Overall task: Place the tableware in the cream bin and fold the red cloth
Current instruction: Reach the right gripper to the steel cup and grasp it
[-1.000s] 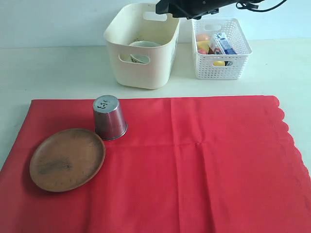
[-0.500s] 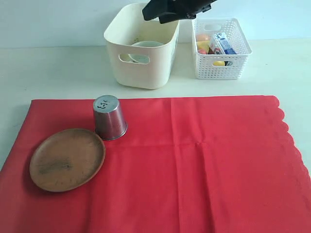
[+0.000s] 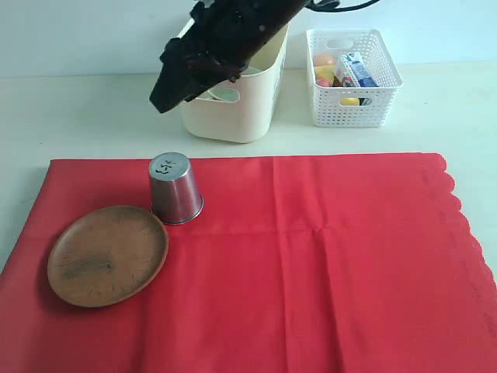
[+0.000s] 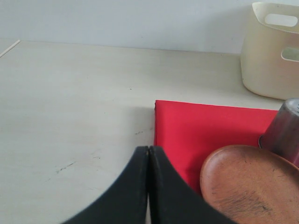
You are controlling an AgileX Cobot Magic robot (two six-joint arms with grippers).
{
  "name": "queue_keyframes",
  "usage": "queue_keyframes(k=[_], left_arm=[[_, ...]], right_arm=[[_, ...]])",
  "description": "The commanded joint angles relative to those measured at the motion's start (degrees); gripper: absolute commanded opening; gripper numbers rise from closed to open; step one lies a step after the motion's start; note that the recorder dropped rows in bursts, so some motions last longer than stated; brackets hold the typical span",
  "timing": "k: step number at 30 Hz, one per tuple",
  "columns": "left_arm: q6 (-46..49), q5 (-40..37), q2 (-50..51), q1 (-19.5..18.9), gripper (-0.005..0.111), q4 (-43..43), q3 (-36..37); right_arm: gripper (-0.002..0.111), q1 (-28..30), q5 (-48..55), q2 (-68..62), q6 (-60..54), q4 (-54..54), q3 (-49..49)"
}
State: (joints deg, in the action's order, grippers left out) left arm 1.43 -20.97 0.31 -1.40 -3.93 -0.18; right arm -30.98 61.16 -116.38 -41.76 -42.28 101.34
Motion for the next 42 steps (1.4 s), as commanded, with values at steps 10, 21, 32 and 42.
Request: queue_keyframes(k=[10,21,32,42], left_arm=[[-0.04,0.71,-0.31,0.36,0.002,0.04,0.18],[-0.04,0.71,-0.31,0.36,0.002,0.04,0.18],[-0.04,0.71,-0.31,0.36,0.002,0.04,0.18],[-0.04,0.71,-0.31,0.36,0.002,0.04,0.18]], right_arm=[[0.053,-4.21,-10.26,-2.94,13.62,10.05,-0.04],[0.086,-13.91,-15.93,-7.42,27.38,35.43,-0.04],[0.090,-13.89,-20.47,-14.29,31.93,38.03,-0.04],[0.016,-13.89,-19.54,-14.13,33.44,38.24,-0.04]])
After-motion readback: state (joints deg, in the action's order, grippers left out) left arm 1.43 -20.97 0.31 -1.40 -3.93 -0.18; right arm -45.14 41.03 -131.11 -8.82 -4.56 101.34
